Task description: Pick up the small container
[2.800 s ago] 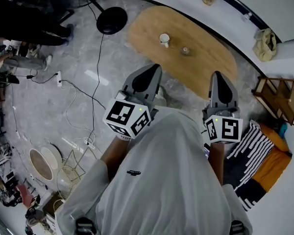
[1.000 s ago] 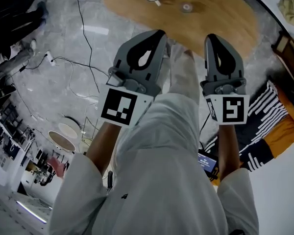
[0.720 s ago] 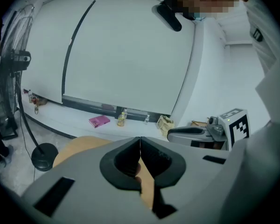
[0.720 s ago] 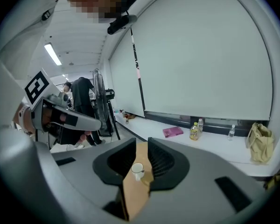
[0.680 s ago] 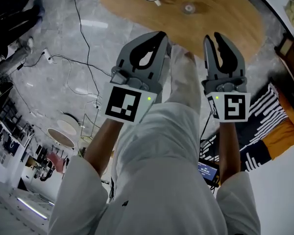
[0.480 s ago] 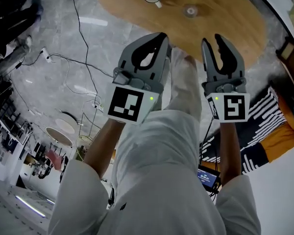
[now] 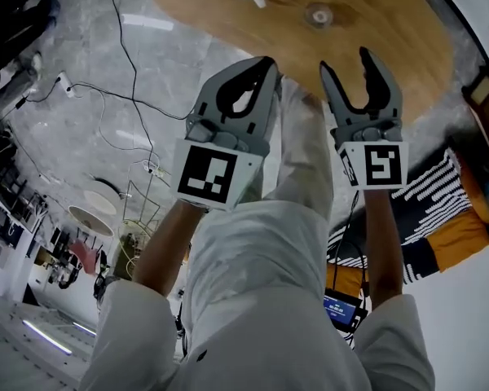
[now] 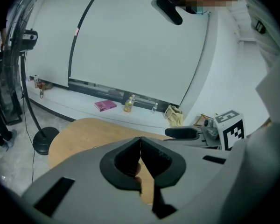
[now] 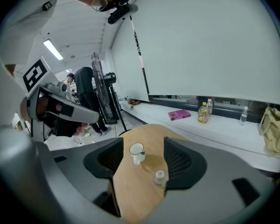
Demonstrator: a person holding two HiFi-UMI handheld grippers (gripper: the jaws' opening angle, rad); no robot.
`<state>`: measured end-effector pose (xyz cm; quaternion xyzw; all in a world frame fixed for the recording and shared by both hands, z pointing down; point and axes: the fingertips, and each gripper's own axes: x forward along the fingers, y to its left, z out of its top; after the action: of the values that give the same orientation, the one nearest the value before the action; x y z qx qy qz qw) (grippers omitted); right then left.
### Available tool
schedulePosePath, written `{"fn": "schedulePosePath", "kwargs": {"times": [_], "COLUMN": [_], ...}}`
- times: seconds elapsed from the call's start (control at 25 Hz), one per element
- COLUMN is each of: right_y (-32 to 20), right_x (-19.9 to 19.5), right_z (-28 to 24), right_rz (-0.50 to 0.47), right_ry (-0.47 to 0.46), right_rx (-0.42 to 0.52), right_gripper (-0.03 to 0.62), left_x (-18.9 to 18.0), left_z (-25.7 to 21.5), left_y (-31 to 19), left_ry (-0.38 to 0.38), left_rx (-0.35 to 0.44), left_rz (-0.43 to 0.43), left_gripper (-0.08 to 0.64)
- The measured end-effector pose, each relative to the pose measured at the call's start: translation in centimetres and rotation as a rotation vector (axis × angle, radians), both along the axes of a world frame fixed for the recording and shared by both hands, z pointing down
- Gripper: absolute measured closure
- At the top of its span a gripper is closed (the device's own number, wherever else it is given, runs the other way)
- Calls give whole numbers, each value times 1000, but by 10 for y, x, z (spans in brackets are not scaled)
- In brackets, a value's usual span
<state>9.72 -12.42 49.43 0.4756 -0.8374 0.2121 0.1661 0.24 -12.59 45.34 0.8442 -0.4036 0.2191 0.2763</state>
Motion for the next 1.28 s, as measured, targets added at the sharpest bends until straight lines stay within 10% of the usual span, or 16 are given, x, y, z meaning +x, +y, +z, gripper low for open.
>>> {"fn": "schedulePosePath", "kwargs": {"times": [1.28], "right_y": [-31], "right_x": [-1], "right_z": [203], "right_rz": [34], "right_ry": [114], "right_rx": [-138], "right_gripper": [55], "left_x": [9], "left_z": [118], "left_y": [-1], "left_ry": [5], "left_rx": [-100], "left_rz": [-85], "left_gripper": [540]}}
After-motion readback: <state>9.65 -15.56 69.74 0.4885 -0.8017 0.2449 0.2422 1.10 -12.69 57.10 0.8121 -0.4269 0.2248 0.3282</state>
